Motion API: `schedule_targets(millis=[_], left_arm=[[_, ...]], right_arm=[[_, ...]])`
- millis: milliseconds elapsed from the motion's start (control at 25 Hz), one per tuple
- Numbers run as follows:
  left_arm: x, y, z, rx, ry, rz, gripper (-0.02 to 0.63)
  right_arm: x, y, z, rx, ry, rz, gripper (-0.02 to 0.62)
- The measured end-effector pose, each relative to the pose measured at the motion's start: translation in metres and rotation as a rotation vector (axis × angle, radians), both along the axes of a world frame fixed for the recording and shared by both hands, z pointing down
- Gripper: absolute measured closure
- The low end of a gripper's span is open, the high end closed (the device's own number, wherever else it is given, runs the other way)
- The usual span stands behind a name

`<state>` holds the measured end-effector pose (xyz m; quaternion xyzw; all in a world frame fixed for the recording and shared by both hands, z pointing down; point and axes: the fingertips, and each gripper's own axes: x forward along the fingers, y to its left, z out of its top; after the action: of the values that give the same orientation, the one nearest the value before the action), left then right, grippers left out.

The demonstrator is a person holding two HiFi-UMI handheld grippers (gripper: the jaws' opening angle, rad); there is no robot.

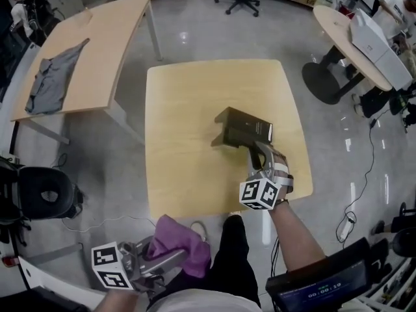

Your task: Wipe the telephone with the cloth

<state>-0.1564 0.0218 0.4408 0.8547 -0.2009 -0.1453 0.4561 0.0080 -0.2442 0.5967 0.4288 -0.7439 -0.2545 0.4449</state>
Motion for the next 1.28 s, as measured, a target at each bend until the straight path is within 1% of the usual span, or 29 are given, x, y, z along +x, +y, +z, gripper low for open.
schedule_targets(millis=[200,440,880,1000,1120,1280], left_arm=[[0.005,0.005,0.000,-0.007,0.010,0.012,0.520],[0.007,0.007,0.001,-0.012,0.018,0.025,0.520],[0.007,0.007,0.000,-0.021,0.017,0.051,0.520],[0.008,0.007,0.000,-0.025,0.017,0.055,0.520],[0.009,0.005,-0.001,-0.024,0.016,0.061,0.520],[0.008,0.003,0.001,-0.030,0.020,0.064,0.520]], right_arm=[[-0.005,0.000,0.005,0.028,0.029,-0.009,0.520],[-0.006,-0.001,0.008,0.061,0.064,0.024,0.520],[-0.011,0.000,0.007,0.127,0.101,0.120,0.520],[-0.012,0.000,0.006,0.162,0.118,0.145,0.524],[-0.013,0.000,0.007,0.198,0.120,0.153,0.522],[-0.013,-0.001,0.007,0.197,0.113,0.147,0.522]])
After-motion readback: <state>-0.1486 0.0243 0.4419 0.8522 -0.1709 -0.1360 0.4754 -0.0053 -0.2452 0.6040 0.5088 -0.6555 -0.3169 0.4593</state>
